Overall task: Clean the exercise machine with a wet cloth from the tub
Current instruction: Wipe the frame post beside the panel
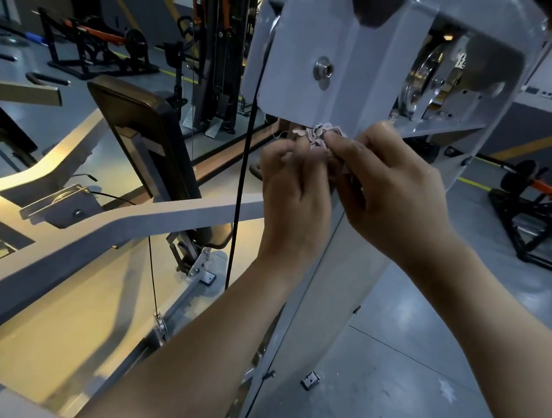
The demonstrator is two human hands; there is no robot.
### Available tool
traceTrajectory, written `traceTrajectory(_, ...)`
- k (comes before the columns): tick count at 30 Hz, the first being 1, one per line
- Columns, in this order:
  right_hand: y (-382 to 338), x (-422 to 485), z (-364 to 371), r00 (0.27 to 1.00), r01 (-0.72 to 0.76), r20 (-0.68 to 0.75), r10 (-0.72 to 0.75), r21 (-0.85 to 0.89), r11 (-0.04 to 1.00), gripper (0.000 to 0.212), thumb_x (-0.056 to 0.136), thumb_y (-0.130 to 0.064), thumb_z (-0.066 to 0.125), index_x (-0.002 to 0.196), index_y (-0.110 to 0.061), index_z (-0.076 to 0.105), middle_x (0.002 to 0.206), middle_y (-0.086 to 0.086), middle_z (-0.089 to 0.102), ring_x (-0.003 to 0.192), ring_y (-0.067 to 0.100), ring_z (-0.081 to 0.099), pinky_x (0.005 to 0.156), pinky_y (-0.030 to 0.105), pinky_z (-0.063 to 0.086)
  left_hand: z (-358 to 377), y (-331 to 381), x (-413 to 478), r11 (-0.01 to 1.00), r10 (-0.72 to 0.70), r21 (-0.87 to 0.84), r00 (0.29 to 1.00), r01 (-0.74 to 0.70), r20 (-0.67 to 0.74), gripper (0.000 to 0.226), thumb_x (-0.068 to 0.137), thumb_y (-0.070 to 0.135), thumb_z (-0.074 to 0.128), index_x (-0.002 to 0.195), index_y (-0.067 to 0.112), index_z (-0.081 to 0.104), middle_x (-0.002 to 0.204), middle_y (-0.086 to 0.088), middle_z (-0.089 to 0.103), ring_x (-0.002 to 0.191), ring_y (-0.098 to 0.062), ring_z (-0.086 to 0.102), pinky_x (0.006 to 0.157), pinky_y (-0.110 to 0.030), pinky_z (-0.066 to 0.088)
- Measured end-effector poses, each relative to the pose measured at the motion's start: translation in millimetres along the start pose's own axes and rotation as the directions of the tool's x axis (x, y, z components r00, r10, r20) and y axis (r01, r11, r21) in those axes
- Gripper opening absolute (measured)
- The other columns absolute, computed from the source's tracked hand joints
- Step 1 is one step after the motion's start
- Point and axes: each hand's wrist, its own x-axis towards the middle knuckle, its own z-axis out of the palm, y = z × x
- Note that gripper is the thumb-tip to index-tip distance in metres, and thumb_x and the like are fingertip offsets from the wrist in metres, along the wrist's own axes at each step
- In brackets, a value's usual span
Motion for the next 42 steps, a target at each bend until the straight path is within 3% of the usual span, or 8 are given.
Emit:
traceTrajectory(7,-2.9,2.3,2.9,1.000,-0.018,0.014,0.018,0.010,1.000,0.034,0.108,-0.028,0.049,0.134,-0.011,0.065,0.096,0.011,0.057,0.070,0.027,0.053,0.051,0.044,0.050,0.0,0.0,9.7,0.630,-0.294,-0.731,0.952,0.261,0.087,0.017,0.107,-0.001,0.040,0.091,0.007,0.044,0.074,-0.008,0.056,0.069,-0.014,0.061,0.064,-0.024,0.054)
traceTrajectory(19,-13.4,-2.4,4.4,0.971,0.089,0.235,-0.052,-0.149,0.985,0.030,0.103,-0.032,0.047,0.118,-0.015,0.067,0.096,0.006,0.063,0.060,0.031,0.061,0.044,0.037,0.047,-6.2,-2.1,-10.5,0.476,-0.408,-0.824,0.907,0.307,0.102,0.021,0.102,-0.005,0.041,0.086,0.005,0.050,0.071,-0.007,0.060,0.066,-0.015,0.062,0.060,-0.024,0.053)
traceTrajectory(23,-12.0,4.0,3.4,0.999,-0.039,0.032,0.043,-0.107,0.994,0.032,0.108,-0.037,0.046,0.109,-0.015,0.070,0.086,0.005,0.062,0.059,0.030,0.056,0.042,0.037,0.044,2.3,16.2,12.9,0.610,-0.477,-0.722,0.879,0.327,-0.005,0.017,0.098,-0.003,0.048,0.084,0.007,0.048,0.064,-0.003,0.048,0.058,-0.013,0.053,0.052,-0.024,0.047)
traceTrajectory(26,-12.9,-13.8,3.7,0.990,-0.001,0.139,0.004,-0.023,1.000,0.033,0.108,-0.035,0.044,0.121,-0.014,0.066,0.091,0.006,0.057,0.055,0.030,0.050,0.042,0.041,0.046,-0.5,3.6,-6.8,0.668,-0.439,-0.680,0.898,0.303,-0.031,0.010,0.103,0.001,0.046,0.096,0.008,0.048,0.077,-0.006,0.053,0.069,-0.013,0.058,0.061,-0.024,0.050)
traceTrajectory(30,0.1,-22.2,-2.9,0.977,-0.103,0.207,0.059,0.209,0.972,0.021,0.102,-0.023,0.052,0.121,-0.018,0.056,0.097,0.000,0.063,0.062,0.023,0.057,0.050,0.044,0.050,-6.6,-23.7,-30.3,0.989,-0.129,0.070,0.991,0.131,-0.022,0.022,0.108,0.043,0.041,0.102,0.032,0.058,0.126,0.003,0.045,0.121,-0.010,0.046,0.093,-0.022,0.048)
traceTrajectory(32,8.2,-21.7,-7.6,0.964,-0.191,0.251,0.088,0.422,0.886,0.023,0.088,-0.007,0.059,0.110,-0.013,0.052,0.084,0.003,0.061,0.062,0.024,0.053,0.054,0.044,0.047,-4.6,-22.7,-30.7,0.965,-0.096,0.250,0.994,0.081,0.047,0.051,0.096,0.074,0.031,0.114,0.033,0.057,0.135,0.005,0.037,0.130,-0.012,0.034,0.095,-0.011,0.041)
traceTrajectory(35,22.2,-19.1,-6.7,0.968,-0.246,0.171,0.183,0.502,0.829,0.012,0.081,0.005,0.056,0.090,-0.002,0.054,0.077,0.010,0.053,0.067,0.030,0.049,0.061,0.046,0.043,1.8,-31.1,-29.2,0.897,-0.007,0.442,0.998,-0.018,0.055,0.087,0.089,0.084,0.024,0.134,0.014,0.048,0.147,-0.006,0.032,0.135,-0.024,0.031,0.103,-0.036,0.049)
traceTrajectory(42,18.1,2.5,25.4,0.914,-0.358,-0.112,0.390,0.230,0.905,0.034,0.105,-0.031,0.046,0.108,0.001,0.058,0.103,0.013,0.051,0.100,0.023,0.044,0.089,0.029,0.033,5.5,-39.3,-23.7,0.777,0.092,0.616,0.992,-0.128,0.090,0.065,0.104,0.056,0.035,0.140,0.002,0.045,0.149,-0.016,0.028,0.134,-0.027,0.030,0.110,-0.031,0.038)
